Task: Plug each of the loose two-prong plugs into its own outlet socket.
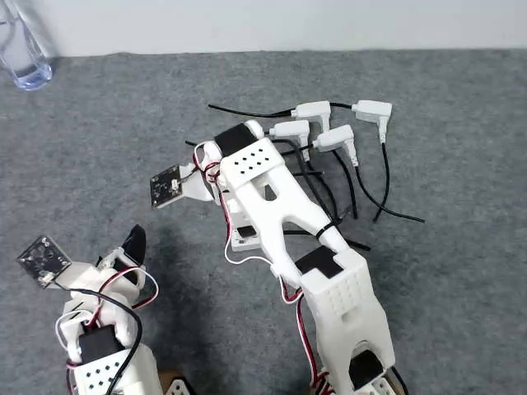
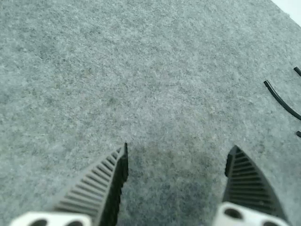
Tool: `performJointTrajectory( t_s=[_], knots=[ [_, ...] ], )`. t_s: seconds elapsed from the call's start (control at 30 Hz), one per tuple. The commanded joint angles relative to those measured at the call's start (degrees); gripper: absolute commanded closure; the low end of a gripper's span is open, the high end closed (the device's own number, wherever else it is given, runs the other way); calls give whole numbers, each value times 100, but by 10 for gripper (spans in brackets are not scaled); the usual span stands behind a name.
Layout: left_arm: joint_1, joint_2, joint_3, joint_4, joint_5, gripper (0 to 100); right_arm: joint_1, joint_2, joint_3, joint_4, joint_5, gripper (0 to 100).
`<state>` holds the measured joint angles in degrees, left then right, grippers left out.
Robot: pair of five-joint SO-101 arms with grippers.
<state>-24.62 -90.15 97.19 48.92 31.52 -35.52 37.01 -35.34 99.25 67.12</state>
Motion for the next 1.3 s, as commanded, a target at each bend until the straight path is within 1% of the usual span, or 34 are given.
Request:
performJointTrajectory(
  t_s=[0.0, 0.2, 0.57, 0.7, 0.93, 1.1, 1.27],
  knots=[
    [26, -18, -31, 18, -53, 682, 84, -4, -299, -171, 70, 990],
    [26, -18, -31, 26, -53, 682, 145, -4, -308, -382, 97, 990],
    [26, -18, -31, 26, -53, 682, 154, 66, -387, -409, 229, 990],
    [26, -18, -31, 26, -53, 682, 119, 347, -387, -374, 229, 990],
    [26, -18, -31, 26, -53, 682, -22, 954, -413, -374, 211, 990],
    [26, -18, -31, 26, -53, 682, -145, 1051, -413, -365, 62, 990],
    [26, -18, -31, 26, -53, 682, -426, 1121, -281, -356, -79, 990]
  ],
)
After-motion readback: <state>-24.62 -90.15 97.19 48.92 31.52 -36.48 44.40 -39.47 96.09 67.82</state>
